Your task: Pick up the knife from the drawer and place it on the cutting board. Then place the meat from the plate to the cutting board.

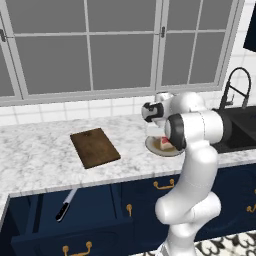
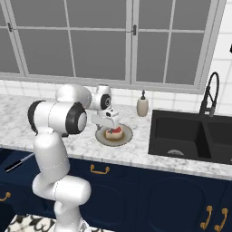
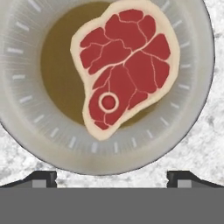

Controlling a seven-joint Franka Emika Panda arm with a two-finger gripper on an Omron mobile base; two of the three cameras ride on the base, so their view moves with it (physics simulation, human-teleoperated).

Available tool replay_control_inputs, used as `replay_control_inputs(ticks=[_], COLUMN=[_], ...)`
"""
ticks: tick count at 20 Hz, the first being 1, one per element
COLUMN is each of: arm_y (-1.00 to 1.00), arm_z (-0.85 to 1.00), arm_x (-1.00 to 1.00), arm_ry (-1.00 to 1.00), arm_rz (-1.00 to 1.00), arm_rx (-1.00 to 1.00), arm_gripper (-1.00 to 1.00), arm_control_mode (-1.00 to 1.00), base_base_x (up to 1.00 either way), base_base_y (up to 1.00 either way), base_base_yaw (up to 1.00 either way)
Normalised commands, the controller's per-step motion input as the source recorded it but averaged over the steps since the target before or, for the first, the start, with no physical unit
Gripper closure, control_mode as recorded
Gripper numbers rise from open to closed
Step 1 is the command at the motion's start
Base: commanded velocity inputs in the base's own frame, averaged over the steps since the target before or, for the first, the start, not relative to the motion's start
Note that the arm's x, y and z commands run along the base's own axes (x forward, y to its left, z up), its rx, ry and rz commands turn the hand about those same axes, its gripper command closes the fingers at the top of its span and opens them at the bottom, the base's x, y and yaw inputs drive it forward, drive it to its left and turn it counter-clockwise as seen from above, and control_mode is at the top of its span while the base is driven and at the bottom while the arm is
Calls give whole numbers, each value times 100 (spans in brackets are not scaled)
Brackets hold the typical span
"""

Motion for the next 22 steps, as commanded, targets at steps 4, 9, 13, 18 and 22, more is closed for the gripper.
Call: replay_control_inputs(ticks=[4, 9, 13, 18, 22], arm_y=[0, -4, -10, -10, -30], arm_z=[-24, -19, -24, -23, -20], arm_x=[28, 20, 21, 8, -2], arm_ry=[0, 0, 0, 0, 0], arm_rz=[0, 0, 0, 0, -1], arm_rx=[0, 0, 0, 0, 0], arm_gripper=[-100, -100, -100, -100, -100], arm_control_mode=[-100, -100, -100, -100, -100], base_base_x=[0, 0, 0, 0, 0], base_base_y=[0, 0, 0, 0, 0], base_base_yaw=[0, 0, 0, 0, 0])
